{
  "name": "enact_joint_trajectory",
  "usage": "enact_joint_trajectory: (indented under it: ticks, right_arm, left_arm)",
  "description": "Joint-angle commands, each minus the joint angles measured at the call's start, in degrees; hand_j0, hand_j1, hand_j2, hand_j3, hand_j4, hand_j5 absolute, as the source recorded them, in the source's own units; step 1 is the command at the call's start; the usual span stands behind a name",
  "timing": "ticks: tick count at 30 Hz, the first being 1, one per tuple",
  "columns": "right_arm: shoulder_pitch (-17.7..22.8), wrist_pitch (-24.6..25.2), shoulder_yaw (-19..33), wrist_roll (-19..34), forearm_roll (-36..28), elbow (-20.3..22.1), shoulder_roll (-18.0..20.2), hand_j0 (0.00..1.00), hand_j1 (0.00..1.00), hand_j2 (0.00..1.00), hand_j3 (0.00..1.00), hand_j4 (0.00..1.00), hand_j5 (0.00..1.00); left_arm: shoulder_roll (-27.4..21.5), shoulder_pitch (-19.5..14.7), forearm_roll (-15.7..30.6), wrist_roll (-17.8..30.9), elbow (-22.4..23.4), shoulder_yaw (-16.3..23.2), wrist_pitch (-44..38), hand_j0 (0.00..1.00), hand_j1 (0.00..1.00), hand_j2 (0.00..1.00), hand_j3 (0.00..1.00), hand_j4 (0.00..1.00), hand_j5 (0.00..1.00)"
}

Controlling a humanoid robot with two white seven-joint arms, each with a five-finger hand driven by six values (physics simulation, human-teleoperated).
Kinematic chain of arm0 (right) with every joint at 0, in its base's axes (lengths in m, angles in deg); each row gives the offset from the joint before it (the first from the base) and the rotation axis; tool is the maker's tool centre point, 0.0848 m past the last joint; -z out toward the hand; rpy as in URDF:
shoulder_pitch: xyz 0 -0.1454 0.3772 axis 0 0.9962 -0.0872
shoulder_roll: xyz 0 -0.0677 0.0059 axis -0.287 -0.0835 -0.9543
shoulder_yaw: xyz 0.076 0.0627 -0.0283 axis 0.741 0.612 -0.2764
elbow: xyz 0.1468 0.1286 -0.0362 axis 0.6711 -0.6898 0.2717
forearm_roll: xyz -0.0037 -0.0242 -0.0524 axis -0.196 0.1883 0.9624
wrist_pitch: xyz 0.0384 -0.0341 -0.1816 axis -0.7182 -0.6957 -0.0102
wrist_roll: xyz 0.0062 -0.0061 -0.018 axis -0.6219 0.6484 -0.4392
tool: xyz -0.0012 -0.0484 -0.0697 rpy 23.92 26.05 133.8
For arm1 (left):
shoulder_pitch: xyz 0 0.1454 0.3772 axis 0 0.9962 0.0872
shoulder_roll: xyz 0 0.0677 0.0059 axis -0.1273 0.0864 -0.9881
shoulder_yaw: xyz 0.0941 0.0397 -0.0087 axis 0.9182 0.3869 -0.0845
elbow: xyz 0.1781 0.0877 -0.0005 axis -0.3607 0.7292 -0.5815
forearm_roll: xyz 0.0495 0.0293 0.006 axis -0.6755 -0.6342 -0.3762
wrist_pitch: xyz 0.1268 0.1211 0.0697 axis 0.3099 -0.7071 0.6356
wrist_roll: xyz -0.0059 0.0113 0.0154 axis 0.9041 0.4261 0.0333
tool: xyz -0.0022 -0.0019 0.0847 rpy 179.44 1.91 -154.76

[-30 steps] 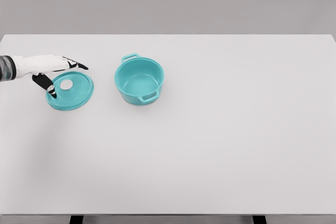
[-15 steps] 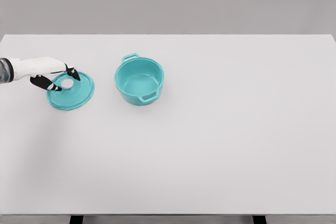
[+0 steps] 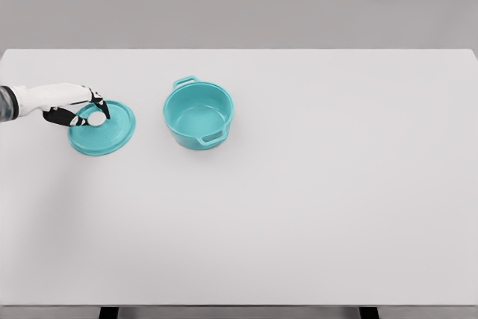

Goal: Cover the pot with left arm

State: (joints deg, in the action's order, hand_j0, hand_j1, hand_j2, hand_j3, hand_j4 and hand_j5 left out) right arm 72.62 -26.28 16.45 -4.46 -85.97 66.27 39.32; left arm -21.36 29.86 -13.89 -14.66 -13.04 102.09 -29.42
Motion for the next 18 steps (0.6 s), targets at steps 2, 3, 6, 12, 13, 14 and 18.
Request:
enact_joint_trajectory:
  ticks: [2,3,6,12,13,14,18]
  right_arm:
    - [0.0,0.0,0.0,0.0,0.0,0.0,0.0,1.00,1.00,1.00,1.00,1.00,1.00]
    - [0.0,0.0,0.0,0.0,0.0,0.0,0.0,1.00,1.00,1.00,1.00,1.00,1.00]
    - [0.0,-0.1,0.1,0.0,0.0,0.0,0.0,1.00,1.00,1.00,1.00,1.00,1.00]
    - [0.0,0.0,0.0,0.0,0.0,0.0,0.0,1.00,1.00,1.00,1.00,1.00,1.00]
    - [0.0,0.0,0.0,0.0,0.0,0.0,0.0,1.00,1.00,1.00,1.00,1.00,1.00]
    - [0.0,0.0,0.0,0.0,0.0,0.0,0.0,1.00,1.00,1.00,1.00,1.00,1.00]
    - [0.0,0.0,0.0,0.0,0.0,0.0,0.0,1.00,1.00,1.00,1.00,1.00,1.00]
  left_arm:
    - [-0.2,0.0,-2.7,1.1,-1.6,1.0,1.1,0.39,0.39,0.39,0.39,0.39,0.39]
    - [-0.2,-0.1,-2.6,1.1,-3.1,1.0,1.1,0.39,0.39,0.39,0.39,0.39,0.39]
    - [-0.6,-0.2,-2.1,1.1,-7.1,1.2,1.1,0.35,0.35,0.35,0.35,0.35,0.35]
    - [-2.4,-1.2,2.3,1.1,-10.5,3.9,1.1,0.31,0.31,0.31,0.31,0.31,0.31]
    - [-2.7,-2.4,3.3,1.1,-10.8,5.1,1.1,0.31,0.31,0.31,0.31,0.31,0.31]
    - [-2.8,-3.2,4.5,1.1,-11.1,6.5,1.1,0.31,0.31,0.31,0.31,0.31,0.31]
    - [-3.2,-6.1,6.8,1.1,-12.7,8.7,1.1,0.31,0.31,0.31,0.31,0.31,0.31]
